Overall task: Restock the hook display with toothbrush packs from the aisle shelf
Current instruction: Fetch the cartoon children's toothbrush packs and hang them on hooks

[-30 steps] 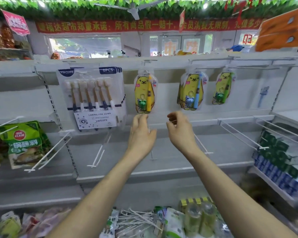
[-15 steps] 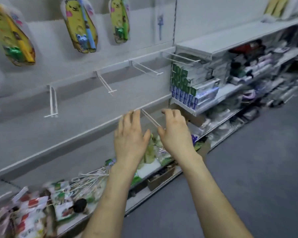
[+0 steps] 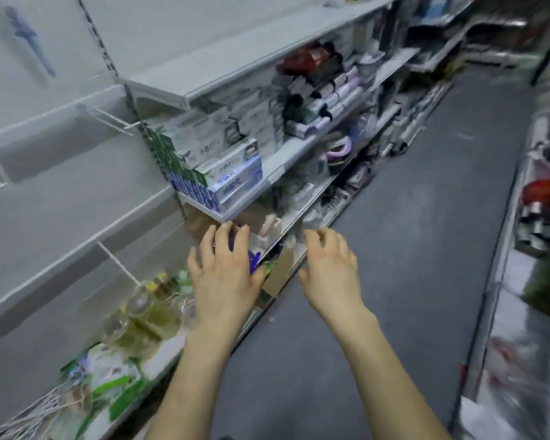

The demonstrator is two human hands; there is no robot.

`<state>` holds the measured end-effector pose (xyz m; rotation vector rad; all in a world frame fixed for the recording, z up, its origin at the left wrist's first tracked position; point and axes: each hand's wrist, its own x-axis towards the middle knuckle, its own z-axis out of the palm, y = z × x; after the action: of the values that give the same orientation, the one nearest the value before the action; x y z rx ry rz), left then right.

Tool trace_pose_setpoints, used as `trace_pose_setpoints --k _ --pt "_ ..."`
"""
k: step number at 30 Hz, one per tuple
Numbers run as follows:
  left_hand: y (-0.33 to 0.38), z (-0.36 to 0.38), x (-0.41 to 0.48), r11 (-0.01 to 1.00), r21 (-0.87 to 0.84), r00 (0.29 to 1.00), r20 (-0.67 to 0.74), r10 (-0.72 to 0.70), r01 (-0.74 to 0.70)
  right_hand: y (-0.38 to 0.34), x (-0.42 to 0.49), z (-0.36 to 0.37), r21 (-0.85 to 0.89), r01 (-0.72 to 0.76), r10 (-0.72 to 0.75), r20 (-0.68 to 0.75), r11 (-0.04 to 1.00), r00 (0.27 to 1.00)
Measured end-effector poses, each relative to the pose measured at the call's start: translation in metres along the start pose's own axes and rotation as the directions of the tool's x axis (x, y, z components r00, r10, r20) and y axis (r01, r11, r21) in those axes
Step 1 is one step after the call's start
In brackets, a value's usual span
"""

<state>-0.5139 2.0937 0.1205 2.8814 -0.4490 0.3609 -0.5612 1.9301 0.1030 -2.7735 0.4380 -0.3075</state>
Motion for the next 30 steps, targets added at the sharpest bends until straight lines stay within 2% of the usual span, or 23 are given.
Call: trace_pose_setpoints --k 7,12,17,21,24,26,30 --pt "0.122 0.079 0.087 0.98 -0.046 0.97 0.141 0.196 -0.191 0.139 0.065 -0.005 -0.027 -0.282 0.281 -0.014 0.959 0.959" --pt "0.205 0.145 0.176 0.942 -0.153 0.937 0.135 0.321 -0.3 0.228 0.138 -0.003 -0.055 -0.408 0.405 -0.055 0.912 0.913" --pt "0.3 0.203 0.288 0.878 -0.229 0.86 0.206 0.467 -0.421 0.309 0.236 -0.017 -0.095 -0.526 0.523 -0.058 0.845 0.85" --pt "0.37 0.231 0.367 0.792 -0.302 0.782 0.188 0.595 -0.53 0.366 0.301 -0.039 -0.135 -0.604 0.591 -0.126 0.785 0.796" --pt "0.415 0.246 0.411 0.768 -0.374 0.744 0.243 0.622 -0.52 0.404 0.337 -0.052 -0.128 -0.666 0.648 -0.156 0.735 0.746" --pt "0.44 0.257 0.436 0.745 -0.392 0.727 0.23 0.647 -0.54 0.429 0.362 -0.057 -0.115 -0.697 0.679 -0.163 0.707 0.716" --pt "0.492 0.293 0.495 0.722 -0.37 0.678 0.265 0.685 -0.585 0.485 0.424 -0.056 -0.135 -0.722 0.704 -0.161 0.679 0.692"
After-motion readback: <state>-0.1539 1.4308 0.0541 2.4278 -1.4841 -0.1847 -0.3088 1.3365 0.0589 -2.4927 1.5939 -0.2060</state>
